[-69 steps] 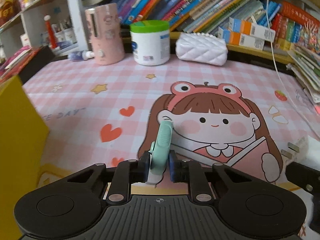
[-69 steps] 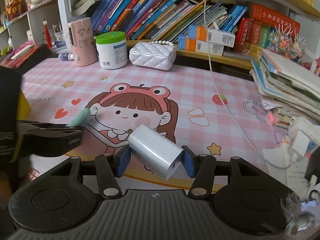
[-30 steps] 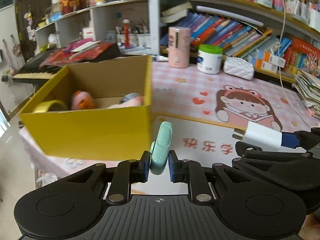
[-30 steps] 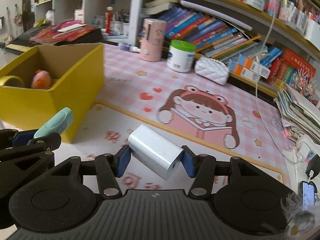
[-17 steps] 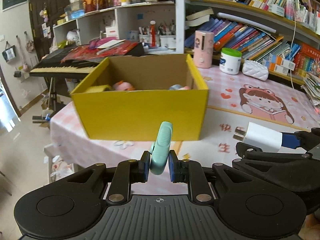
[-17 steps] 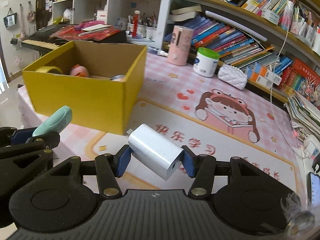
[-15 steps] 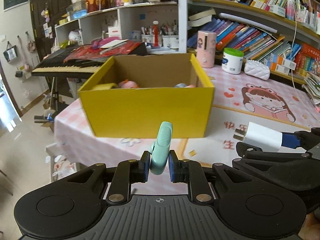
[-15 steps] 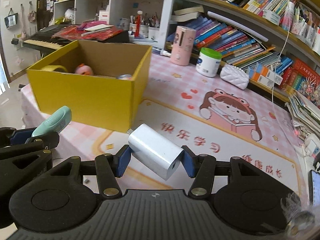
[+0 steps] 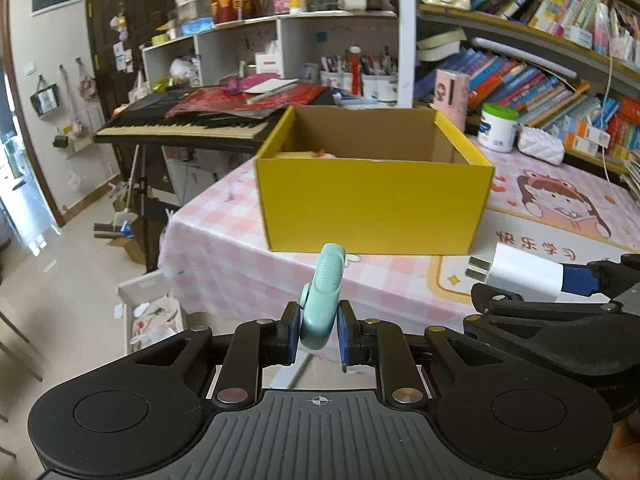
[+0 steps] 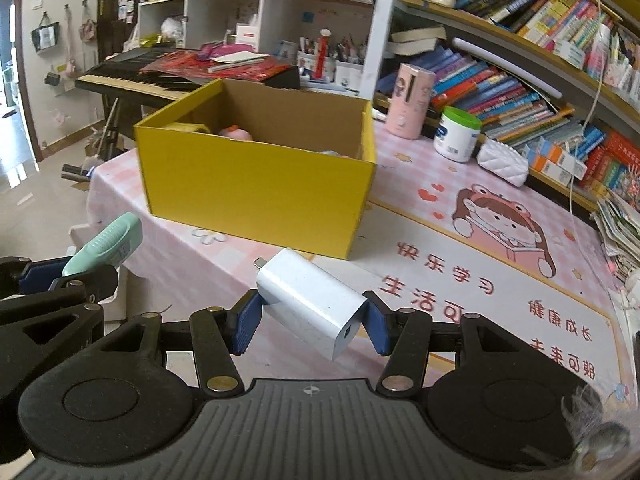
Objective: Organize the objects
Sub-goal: 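Lift the charger and cable and carry them over the yellow box with both tools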
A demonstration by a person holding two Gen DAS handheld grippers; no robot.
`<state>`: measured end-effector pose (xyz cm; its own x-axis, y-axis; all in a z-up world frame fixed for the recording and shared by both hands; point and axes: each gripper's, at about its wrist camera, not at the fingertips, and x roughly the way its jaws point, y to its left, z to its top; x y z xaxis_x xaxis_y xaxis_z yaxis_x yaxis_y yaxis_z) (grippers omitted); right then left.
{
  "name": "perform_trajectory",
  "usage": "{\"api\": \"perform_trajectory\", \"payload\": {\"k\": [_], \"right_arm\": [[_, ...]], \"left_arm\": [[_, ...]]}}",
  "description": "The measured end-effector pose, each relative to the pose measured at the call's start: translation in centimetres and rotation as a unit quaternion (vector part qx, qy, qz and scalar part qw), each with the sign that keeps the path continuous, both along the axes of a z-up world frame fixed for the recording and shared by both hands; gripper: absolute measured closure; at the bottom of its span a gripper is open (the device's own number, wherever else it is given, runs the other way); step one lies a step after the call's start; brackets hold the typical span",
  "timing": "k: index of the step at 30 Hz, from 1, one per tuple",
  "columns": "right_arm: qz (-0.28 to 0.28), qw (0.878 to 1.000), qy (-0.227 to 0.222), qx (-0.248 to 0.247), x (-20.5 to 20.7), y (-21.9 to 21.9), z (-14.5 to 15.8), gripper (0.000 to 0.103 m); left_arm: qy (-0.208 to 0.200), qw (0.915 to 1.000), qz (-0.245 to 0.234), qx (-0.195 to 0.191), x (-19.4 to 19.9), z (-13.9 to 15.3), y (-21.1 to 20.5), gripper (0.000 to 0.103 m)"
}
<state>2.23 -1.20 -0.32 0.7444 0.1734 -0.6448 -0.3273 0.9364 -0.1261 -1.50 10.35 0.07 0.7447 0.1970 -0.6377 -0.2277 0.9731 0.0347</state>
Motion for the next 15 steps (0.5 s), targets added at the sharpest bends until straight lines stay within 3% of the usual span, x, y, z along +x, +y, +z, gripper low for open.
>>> {"api": "perform_trajectory", "payload": {"k": [15], "right_arm": [[0.013,0.999,-0.022,0.041,0.2,1.5,2.2,0.051]], "left_arm": [[-0.051,0.9986,0.012,-0.008,0.0,2.0,2.3,0.085]]}}
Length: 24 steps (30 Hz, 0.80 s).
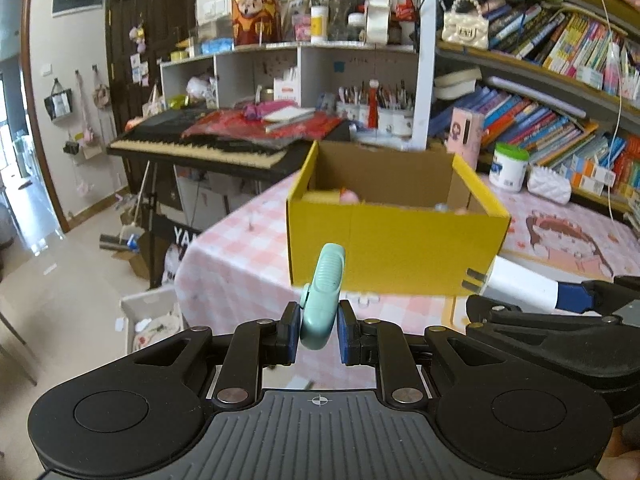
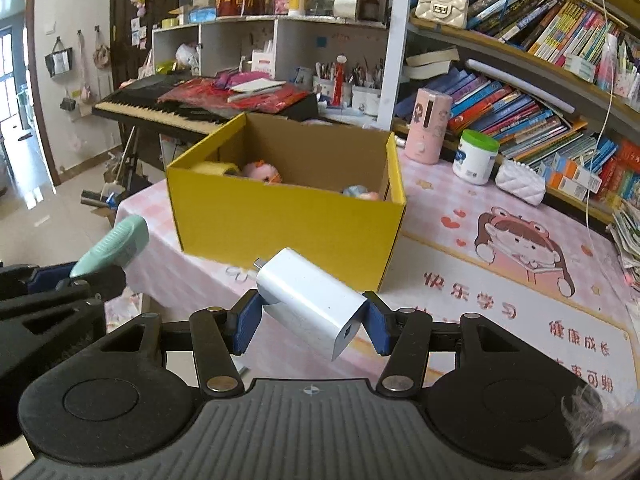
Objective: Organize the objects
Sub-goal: 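Lift the charger and cable and carry them over the yellow box with both tools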
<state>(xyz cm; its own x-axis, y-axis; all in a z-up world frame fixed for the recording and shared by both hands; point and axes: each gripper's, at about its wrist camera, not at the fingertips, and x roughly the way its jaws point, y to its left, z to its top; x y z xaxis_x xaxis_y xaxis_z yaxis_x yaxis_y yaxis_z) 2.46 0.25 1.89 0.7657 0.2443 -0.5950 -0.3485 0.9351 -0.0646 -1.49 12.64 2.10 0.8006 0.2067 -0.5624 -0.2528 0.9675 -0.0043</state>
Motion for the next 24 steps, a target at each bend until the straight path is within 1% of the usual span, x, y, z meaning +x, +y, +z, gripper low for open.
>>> {"api": "perform_trajectory", "payload": {"k": [3,6,12,18,24], "right_arm": [[-0.007,1.000,-0.014,0.011,0.9,-0.3,0.9,0.051],[-0.011,0.999,-0.036,0.025,2.2,-0.6,2.0,0.051],[-0.007,0.997,-0.067,0.041,6.1,-0.7,3.8,0.051],[0.001,0.996,-0.078,0.049,10.7,-0.7,4.8,0.051],[0.017,0.996,-0.075,0.049,15.0,-0.7,4.5,0.051]], "left_arm": [[-0.023,0.9997,-0.001,0.002,0.8,1.0,0.1,0.085],[-0.046,0.9988,-0.001,0.013,1.9,2.2,0.1,0.085],[-0.070,0.9972,0.010,0.024,5.4,3.7,0.2,0.085],[-0.077,0.9963,0.024,0.030,9.3,4.1,0.2,0.085],[-0.061,0.9973,0.029,0.031,13.0,3.3,-0.4,0.085]]}}
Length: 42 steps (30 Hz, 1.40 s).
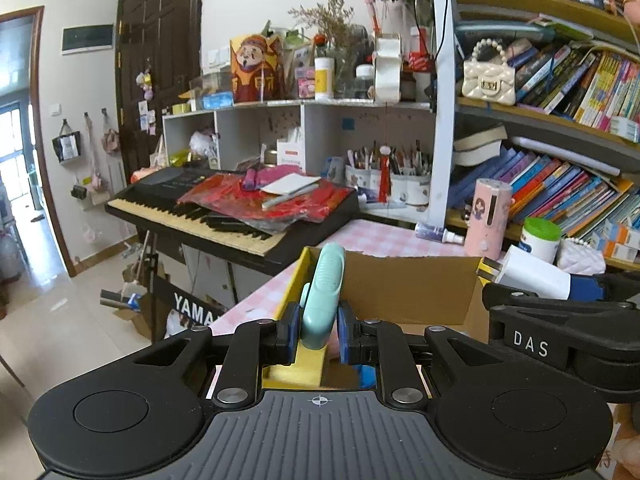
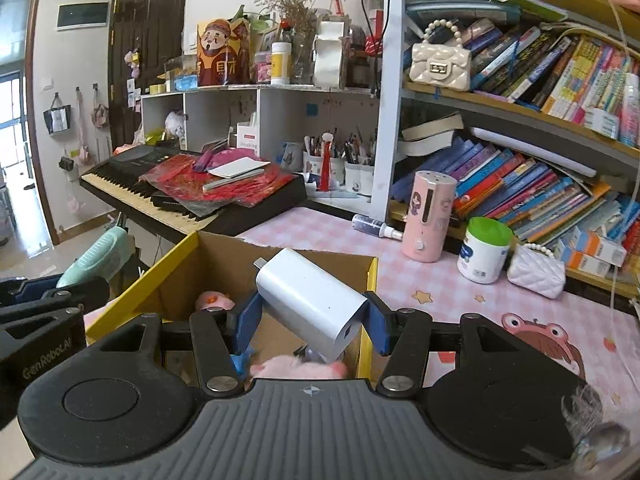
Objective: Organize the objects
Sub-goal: 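Lower both tools into the box and open them to drop the charger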
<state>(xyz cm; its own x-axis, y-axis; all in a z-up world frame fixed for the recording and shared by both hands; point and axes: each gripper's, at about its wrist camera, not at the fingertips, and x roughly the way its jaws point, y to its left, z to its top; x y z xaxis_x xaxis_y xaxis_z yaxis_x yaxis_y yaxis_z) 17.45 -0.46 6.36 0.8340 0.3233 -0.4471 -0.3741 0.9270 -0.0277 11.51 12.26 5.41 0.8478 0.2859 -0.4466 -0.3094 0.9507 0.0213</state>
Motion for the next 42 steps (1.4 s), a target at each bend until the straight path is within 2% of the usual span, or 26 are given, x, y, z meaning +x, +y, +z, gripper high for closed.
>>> {"api": "perform_trajectory", "payload": {"k": [10,22,30,33,42], "right_arm": [[0.025,0.999,0.039,-0.019,5.6,0.2,-2.5,0.051],[0.073,0.992,0.082,-0.061,8.7,1.4,-5.4,0.051],[0.105,0.987,0.087,-0.090,9.4,2.4,-6.5,0.051],[0.117,0.985,0.083,-0.101,9.5,2.7,-6.7,0.051],[0.145,0.978,0.107,-0.108,10.1,3.1,-6.9,0.051]], "left_arm": [[0.056,0.9984,0.003,0.003,5.2,-2.6,-0.7,0.085],[0.118,0.9930,0.010,-0.001,7.9,-5.7,-0.7,0.085],[0.134,0.9906,0.013,-0.024,8.4,-6.8,-0.4,0.085],[0.137,0.9904,0.012,-0.019,8.6,-7.0,-0.6,0.085],[0.139,0.9899,0.020,-0.015,9.0,-7.2,-0.6,0.085]]}}
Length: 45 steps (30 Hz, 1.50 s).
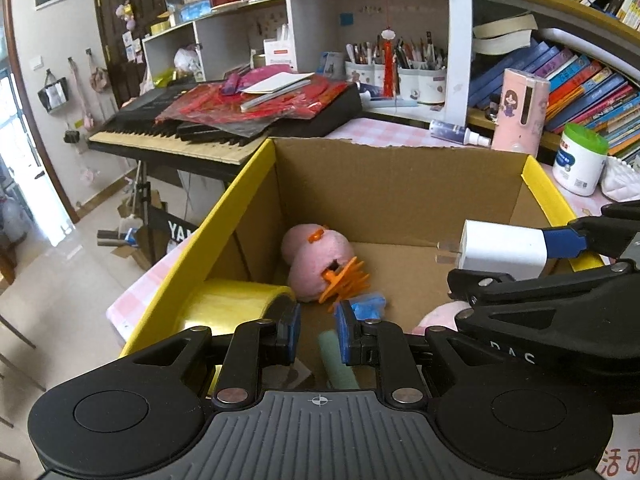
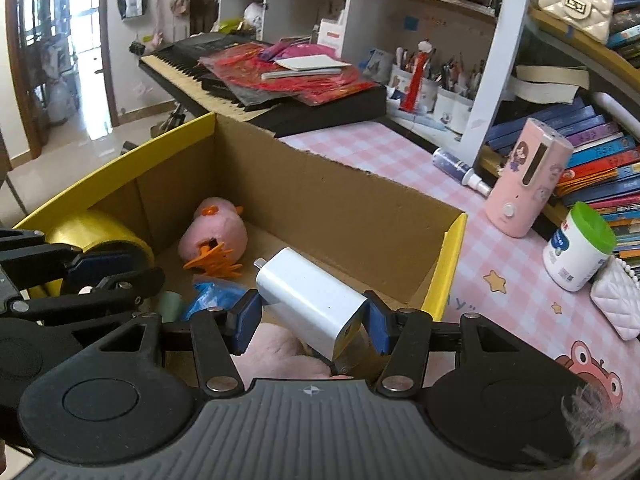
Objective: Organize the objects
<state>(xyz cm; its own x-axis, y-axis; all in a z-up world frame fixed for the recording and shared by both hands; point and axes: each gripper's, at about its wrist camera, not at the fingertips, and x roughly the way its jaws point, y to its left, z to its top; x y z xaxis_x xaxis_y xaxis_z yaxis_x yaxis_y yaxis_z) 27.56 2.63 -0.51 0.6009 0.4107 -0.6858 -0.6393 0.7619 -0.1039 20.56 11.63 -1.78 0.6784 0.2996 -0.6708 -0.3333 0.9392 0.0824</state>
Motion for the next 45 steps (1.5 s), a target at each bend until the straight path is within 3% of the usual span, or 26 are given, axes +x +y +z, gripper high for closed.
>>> {"api": "perform_trajectory", "payload": {"k": [9,16,24,32,38,45], "right_arm": [[0.009,1.000,0.011,-0.011,0.1,0.3,-0.2,0.050],[-0.001,1.000,0.009,0.002,0.0,0.0,0.0,0.051],[-0.048,0.998,-0.002,0.033,-1.2,-1.5,1.1,0.050],[-0.097,0.992,-0.042,0.065,-4.3,-3.4,3.1,0.050],[-0.139,0.984,-0.081,0.077,-7.1,-4.8,4.3,0.039],[-0.184,0.974,-0.112,0.068,-10.4,-5.4,4.6,0.023]], "left_arm": [[0.003,1.0000,-0.001,0.009,-0.2,0.1,-0.2,0.082],[-0.015,0.9999,-0.003,-0.006,-1.0,0.6,0.0,0.078],[-0.048,0.9982,-0.008,-0.037,-2.5,1.7,0.2,0.057],[-0.088,0.9952,-0.003,-0.042,-5.0,3.3,-0.1,0.038],[-0.113,0.9930,-0.007,-0.034,-7.0,4.3,-0.6,0.024],[-0.120,0.9922,-0.014,-0.030,-9.4,4.5,-0.6,0.016]]}}
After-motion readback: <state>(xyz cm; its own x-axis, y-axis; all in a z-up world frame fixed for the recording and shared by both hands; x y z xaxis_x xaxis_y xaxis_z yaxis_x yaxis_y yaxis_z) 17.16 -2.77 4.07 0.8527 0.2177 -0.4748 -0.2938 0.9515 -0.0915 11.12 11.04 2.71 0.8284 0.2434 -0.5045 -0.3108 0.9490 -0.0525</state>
